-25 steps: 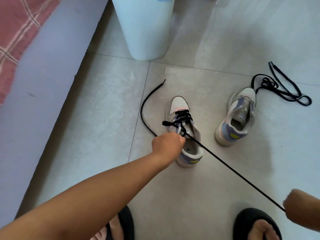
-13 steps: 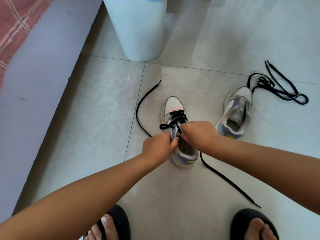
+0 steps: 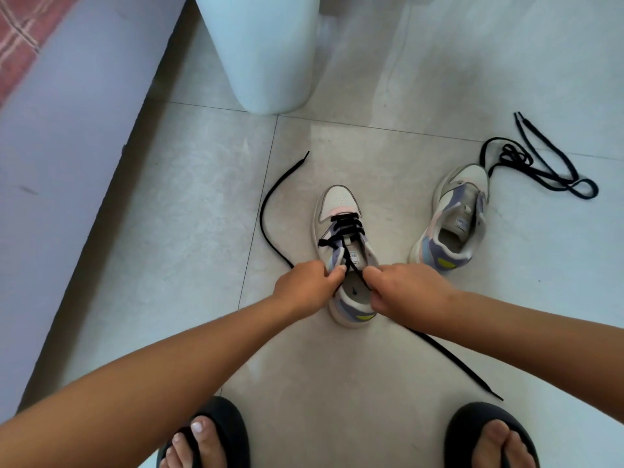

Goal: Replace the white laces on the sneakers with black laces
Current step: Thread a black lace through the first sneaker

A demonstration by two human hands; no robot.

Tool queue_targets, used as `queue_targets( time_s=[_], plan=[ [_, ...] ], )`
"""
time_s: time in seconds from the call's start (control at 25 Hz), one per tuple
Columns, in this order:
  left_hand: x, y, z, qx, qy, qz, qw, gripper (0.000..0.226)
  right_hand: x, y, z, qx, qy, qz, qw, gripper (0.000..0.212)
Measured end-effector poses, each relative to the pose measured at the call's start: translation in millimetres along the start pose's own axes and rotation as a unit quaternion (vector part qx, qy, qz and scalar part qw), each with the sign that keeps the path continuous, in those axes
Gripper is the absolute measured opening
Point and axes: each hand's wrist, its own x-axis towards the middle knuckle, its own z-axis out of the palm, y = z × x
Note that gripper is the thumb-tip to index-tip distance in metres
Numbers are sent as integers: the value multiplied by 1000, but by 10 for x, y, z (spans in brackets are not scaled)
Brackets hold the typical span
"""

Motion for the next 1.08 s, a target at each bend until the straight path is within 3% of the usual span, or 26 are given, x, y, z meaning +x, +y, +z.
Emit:
queue_targets(
  time_s=[0.08,0.2,0.28,0.36,0.44,0.6,0.84,0.88,1.0,1.08],
  plan=[
    [69,7,-190,-121,-34,-22,992,55,29,24,40,126,26,38,991,16],
    [277,56,-438,-258,-26,-111,959,44,133,48,94,397,58,130,907,25],
    [378,89,-481,-274,-54,-134,951,35,258,60,121,471,53,170,864,22],
    [436,133,-504,-303,-77,-138,940,20,345,76,123,491,58,185,849,18],
    [461,174,-539,-360,-95,-125,920,11,348,83,119,490,60,185,850,19],
    [468,110,-532,-446,-123,-87,882,15,279,42,149,392,35,163,905,19],
    [428,-60,-438,-576,-110,-101,804,21,246,8,161,343,58,163,923,13],
    [417,-70,-445,-561,-110,-103,814,20,239,-5,164,333,60,156,928,13],
    [411,-78,-450,-427,-103,-79,895,24,235,-21,168,319,62,146,935,14],
    [410,-39,-469,-374,-94,-50,921,30,244,-14,174,318,64,144,935,14]
  ],
)
